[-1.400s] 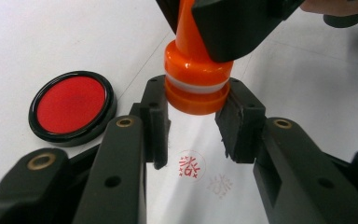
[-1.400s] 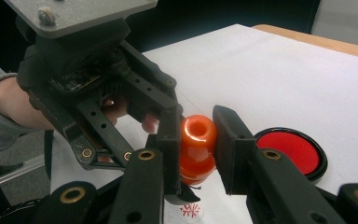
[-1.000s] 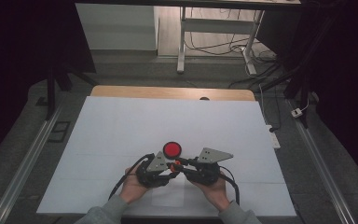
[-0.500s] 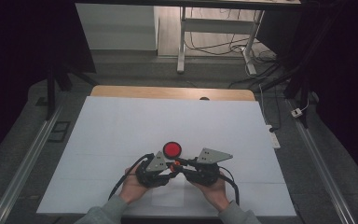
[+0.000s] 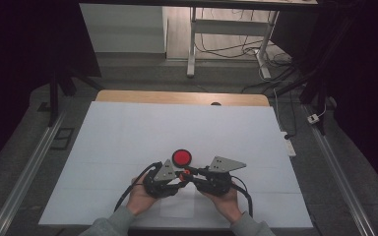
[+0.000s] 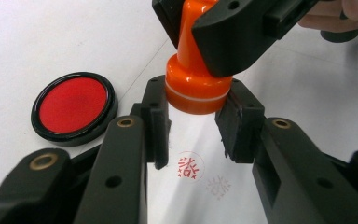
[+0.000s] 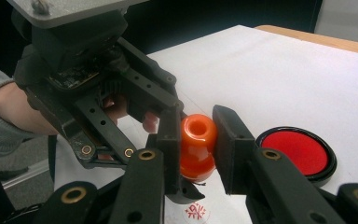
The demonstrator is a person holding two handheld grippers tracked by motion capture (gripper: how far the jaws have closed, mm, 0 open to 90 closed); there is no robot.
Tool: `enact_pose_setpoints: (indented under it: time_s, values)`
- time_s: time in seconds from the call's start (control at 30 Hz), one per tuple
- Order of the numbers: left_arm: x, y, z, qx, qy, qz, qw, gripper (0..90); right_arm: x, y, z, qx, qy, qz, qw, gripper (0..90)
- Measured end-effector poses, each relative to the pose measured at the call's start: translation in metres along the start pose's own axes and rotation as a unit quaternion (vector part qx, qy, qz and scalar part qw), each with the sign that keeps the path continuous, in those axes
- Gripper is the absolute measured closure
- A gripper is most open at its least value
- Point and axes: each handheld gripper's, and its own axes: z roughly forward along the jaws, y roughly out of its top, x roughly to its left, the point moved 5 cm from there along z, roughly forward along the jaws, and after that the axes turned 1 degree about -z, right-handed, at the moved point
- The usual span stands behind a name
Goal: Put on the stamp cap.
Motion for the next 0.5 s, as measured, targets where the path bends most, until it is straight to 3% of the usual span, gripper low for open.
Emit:
enact_pose_setpoints:
  time_s: [0.5]
  values:
    - [-0.0001,-0.0022,0.0009,0.006,-0.004,-0.008,0.9999,64.8,-0.0001,-0.0057,0.0017,-0.009,0.002,0.013,0.9999,72.7]
